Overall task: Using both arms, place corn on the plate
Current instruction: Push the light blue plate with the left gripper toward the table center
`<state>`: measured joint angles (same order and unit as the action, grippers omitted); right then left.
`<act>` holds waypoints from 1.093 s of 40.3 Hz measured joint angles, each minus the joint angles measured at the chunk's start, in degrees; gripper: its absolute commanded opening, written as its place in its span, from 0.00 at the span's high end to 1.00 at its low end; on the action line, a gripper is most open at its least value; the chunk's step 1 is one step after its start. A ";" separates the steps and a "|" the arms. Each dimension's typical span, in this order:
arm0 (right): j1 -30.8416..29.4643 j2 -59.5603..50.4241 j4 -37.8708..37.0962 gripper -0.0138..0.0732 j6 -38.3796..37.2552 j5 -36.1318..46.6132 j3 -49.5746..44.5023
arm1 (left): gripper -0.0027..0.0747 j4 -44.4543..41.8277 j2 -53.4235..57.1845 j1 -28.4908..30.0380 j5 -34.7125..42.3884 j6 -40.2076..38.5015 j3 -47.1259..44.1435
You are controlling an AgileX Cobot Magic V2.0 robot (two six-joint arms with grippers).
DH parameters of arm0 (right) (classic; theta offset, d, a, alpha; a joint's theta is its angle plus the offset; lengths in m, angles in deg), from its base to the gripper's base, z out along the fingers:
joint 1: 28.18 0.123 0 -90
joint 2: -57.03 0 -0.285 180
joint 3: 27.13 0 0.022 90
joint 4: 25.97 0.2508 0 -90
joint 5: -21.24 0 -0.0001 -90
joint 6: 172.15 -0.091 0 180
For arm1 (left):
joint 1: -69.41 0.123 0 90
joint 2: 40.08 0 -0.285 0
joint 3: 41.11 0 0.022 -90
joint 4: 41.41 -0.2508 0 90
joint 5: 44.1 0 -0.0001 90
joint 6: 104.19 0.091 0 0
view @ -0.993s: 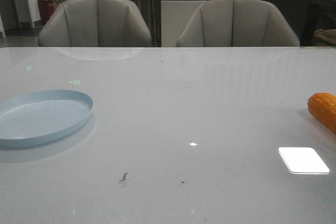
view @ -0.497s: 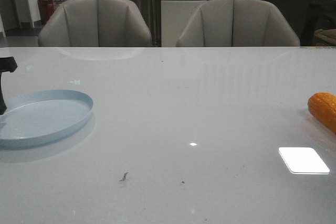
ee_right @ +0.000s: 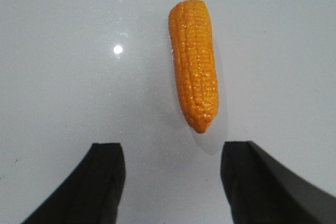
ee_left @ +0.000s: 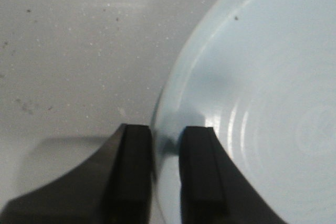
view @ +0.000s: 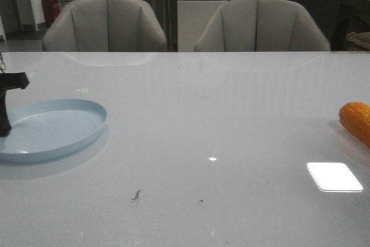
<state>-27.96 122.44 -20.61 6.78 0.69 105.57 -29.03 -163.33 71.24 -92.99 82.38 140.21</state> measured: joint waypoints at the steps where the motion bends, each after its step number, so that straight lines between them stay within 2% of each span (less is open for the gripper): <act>1: 0.00 0.00 0.00 0.25 0.00 0.00 0.00 | 0.83 0.00 0.00 0.00 0.00 0.00 0.00; 9: 0.00 0.00 0.00 0.25 0.00 -0.11 0.00 | 0.83 0.95 0.00 0.00 -0.14 0.00 0.62; 20: 0.00 0.00 0.00 0.25 0.00 -0.46 0.00 | 0.83 1.35 -0.49 0.00 -4.90 0.00 6.61; 27: 0.00 0.00 0.00 0.25 0.00 -0.46 0.00 | 0.83 5.02 -0.53 -0.53 -7.55 0.87 9.76; 34: 0.00 0.00 0.00 0.25 0.00 -0.46 0.00 | 0.83 8.77 -0.53 -4.19 -8.72 2.20 10.63; 44: 0.00 0.00 0.00 0.25 0.00 -0.49 0.00 | 0.83 9.89 -0.62 -12.94 -7.67 2.57 10.74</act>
<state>-27.96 122.44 -20.61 6.78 0.19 105.57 -19.14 -163.95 58.31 -100.67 84.95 150.95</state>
